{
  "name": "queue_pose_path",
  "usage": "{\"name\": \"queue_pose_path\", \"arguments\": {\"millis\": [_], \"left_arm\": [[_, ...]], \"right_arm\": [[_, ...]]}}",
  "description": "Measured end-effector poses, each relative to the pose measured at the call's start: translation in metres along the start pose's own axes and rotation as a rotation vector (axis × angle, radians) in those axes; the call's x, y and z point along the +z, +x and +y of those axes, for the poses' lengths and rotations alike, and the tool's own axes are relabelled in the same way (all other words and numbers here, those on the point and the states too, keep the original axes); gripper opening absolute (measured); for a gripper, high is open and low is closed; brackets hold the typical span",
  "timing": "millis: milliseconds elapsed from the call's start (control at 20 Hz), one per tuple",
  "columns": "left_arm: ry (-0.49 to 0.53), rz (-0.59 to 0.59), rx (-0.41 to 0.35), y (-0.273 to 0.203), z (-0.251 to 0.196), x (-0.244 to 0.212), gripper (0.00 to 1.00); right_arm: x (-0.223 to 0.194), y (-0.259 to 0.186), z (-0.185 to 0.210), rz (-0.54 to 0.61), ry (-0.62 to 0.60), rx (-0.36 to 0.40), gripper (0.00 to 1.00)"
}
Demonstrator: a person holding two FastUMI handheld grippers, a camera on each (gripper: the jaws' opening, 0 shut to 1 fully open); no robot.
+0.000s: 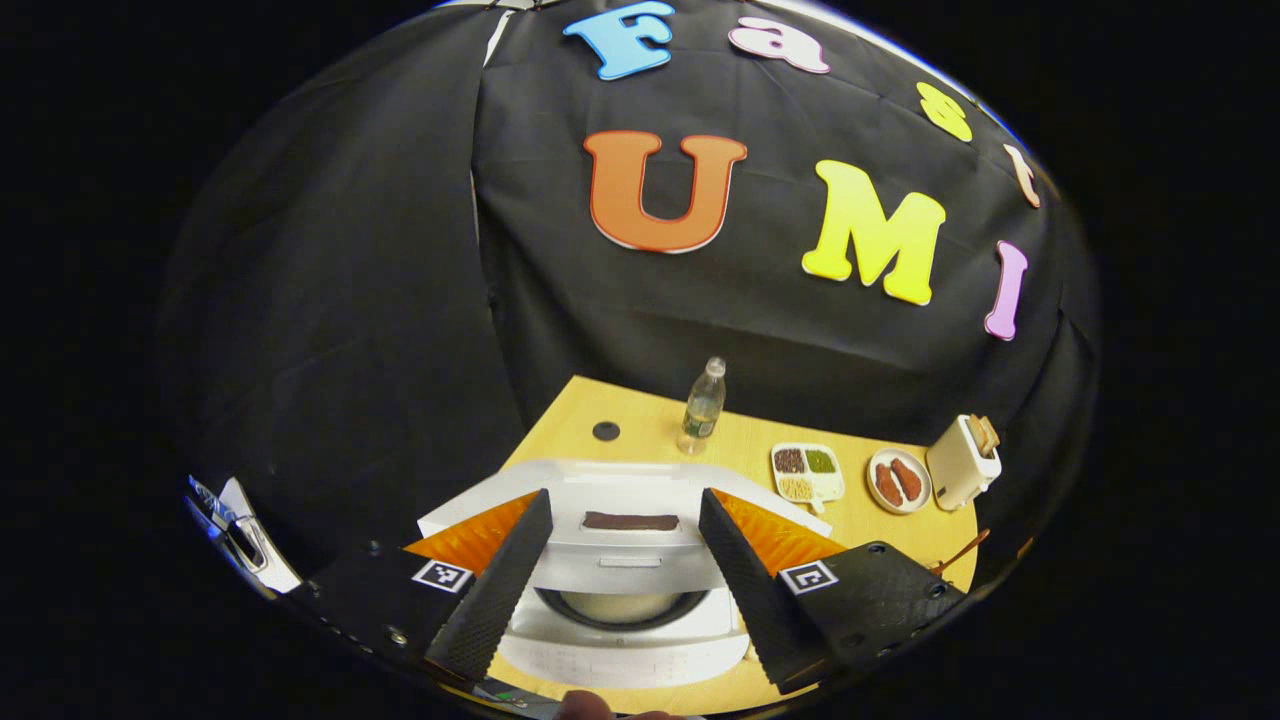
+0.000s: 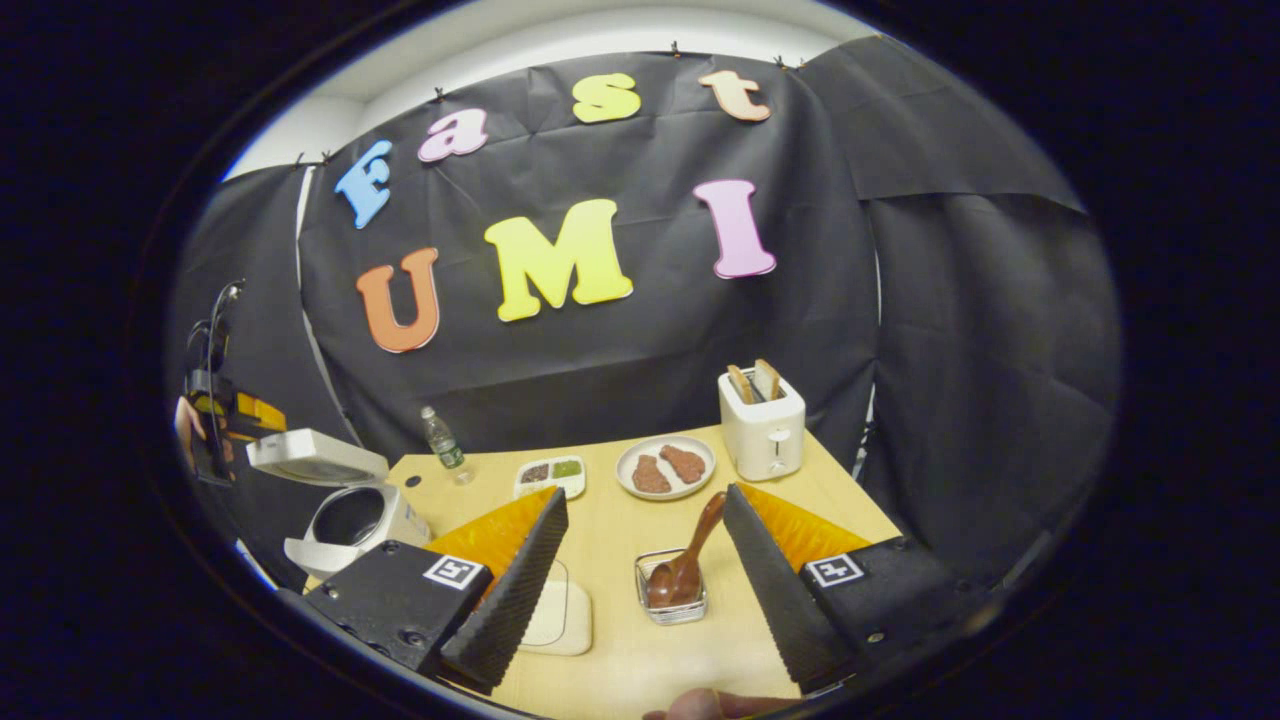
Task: Close the left gripper, press the button to open the rice cooker; take a wooden spoon from the chopstick holder with the right hand, scoop a spoonful of rice and pour it into the rice cooker, then put the wooden spoon back into the chopstick holder.
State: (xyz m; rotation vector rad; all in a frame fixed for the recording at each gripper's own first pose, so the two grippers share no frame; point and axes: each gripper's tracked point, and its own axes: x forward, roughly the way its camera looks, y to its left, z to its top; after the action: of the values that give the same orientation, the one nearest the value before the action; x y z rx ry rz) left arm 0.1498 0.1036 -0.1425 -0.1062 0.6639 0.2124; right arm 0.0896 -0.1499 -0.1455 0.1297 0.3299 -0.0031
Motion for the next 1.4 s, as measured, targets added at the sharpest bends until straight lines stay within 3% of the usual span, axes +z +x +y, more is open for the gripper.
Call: {"name": "queue_pose_path", "arguments": {"millis": [250, 700, 850, 1050, 1200, 1400], "left_arm": [[-0.054, 0.114, 0.000, 0.002, 0.006, -0.076, 0.97], [-0.073, 0.292, -0.007, 0.012, 0.006, -0.144, 0.96], [-0.042, 0.259, 0.014, 0.007, 0.015, -0.141, 0.96], [-0.028, 0.302, 0.015, 0.006, 0.016, -0.144, 0.96], [0.053, 0.417, 0.005, 0.009, 0.017, -0.147, 0.97], [0.053, 0.575, -0.007, 0.012, 0.018, -0.142, 0.95]], "right_arm": [[-0.014, -0.007, 0.016, 0.039, -0.007, 0.038, 1.00], [-0.024, -0.014, 0.034, 0.050, -0.017, 0.071, 1.00], [-0.020, -0.015, 0.045, 0.018, -0.018, 0.102, 1.00], [-0.025, -0.012, 0.054, 0.021, -0.031, 0.125, 1.00], [-0.029, -0.006, 0.052, 0.042, 0.010, 0.128, 1.00], [-0.039, -0.001, 0.056, 0.061, 0.079, 0.140, 1.00]]}}
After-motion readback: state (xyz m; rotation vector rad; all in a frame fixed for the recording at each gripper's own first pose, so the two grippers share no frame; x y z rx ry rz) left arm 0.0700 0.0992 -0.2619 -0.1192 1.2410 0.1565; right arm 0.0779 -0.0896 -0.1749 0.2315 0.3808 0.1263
